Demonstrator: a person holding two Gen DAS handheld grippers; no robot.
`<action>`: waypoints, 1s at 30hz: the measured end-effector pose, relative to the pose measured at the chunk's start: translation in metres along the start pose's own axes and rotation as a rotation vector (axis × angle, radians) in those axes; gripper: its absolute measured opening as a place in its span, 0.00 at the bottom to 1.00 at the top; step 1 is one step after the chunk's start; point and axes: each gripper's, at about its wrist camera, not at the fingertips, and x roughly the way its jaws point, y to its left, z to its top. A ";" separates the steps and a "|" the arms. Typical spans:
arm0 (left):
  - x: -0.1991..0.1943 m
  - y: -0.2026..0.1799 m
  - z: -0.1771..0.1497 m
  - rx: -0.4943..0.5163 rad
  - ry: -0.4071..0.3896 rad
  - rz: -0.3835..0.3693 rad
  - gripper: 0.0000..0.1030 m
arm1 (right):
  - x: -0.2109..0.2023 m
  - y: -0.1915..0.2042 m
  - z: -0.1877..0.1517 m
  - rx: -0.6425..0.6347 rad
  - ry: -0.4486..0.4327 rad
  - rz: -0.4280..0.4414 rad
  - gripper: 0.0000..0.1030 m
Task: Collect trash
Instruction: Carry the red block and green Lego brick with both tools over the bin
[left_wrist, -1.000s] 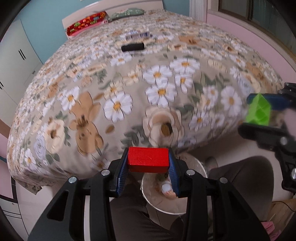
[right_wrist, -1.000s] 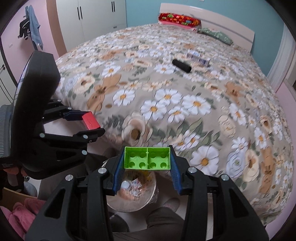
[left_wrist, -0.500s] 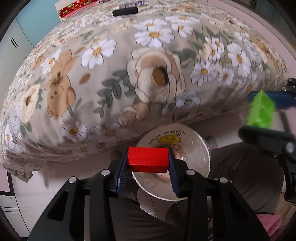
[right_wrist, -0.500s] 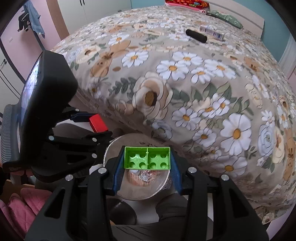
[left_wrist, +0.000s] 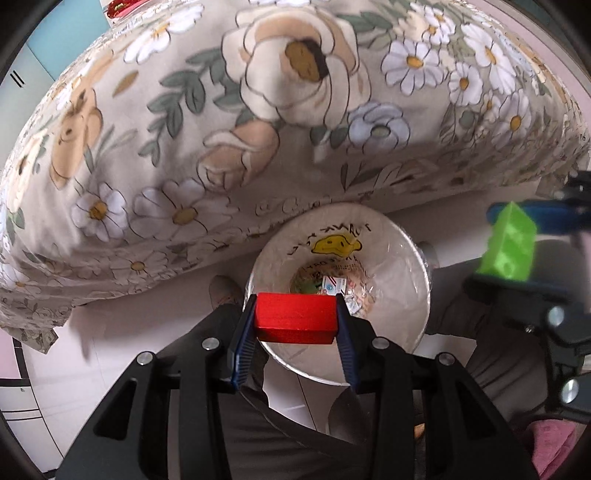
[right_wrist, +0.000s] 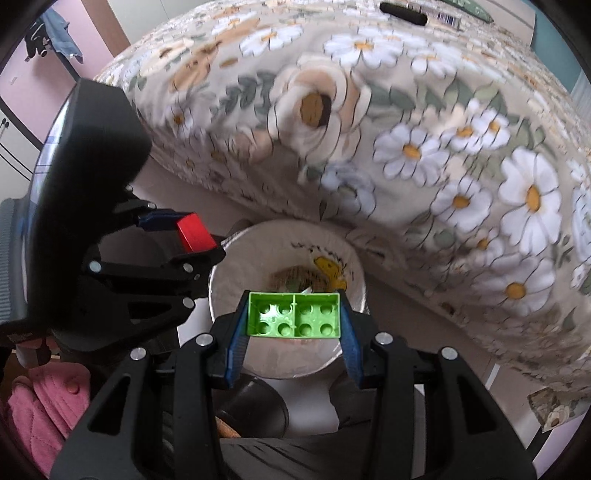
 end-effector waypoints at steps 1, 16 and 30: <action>0.003 0.001 0.000 0.000 0.005 -0.002 0.40 | 0.005 0.000 -0.002 0.003 0.009 0.002 0.43; 0.058 0.000 -0.007 -0.014 0.114 -0.026 0.40 | 0.074 -0.009 -0.019 0.062 0.144 0.042 0.43; 0.125 0.002 0.001 -0.068 0.219 -0.067 0.40 | 0.151 -0.018 -0.031 0.112 0.292 0.079 0.43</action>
